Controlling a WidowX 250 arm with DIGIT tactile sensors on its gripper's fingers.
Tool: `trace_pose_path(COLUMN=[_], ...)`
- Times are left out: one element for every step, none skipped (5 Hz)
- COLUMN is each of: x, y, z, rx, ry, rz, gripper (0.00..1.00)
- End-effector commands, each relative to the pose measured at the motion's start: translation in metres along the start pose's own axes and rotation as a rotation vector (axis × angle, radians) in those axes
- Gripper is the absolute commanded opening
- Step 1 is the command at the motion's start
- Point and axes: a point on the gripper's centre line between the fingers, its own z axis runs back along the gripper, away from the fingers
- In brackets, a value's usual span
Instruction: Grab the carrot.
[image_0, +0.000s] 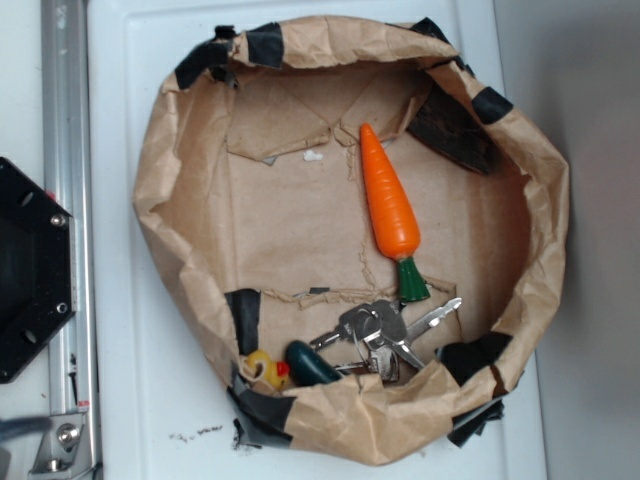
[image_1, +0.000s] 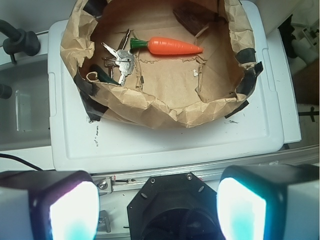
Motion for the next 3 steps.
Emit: trace_pose_path(x=[0.000,0.045,0.086], y=[0.000,0.035,0.053], z=[0.000,-0.044,-0.072], rx=[0.000,0.013,0.084], ry=[0.000,-0.059,-0.157], rz=[0.000,-0.049,-0.154], gripper=[1.00,1.00,1.00])
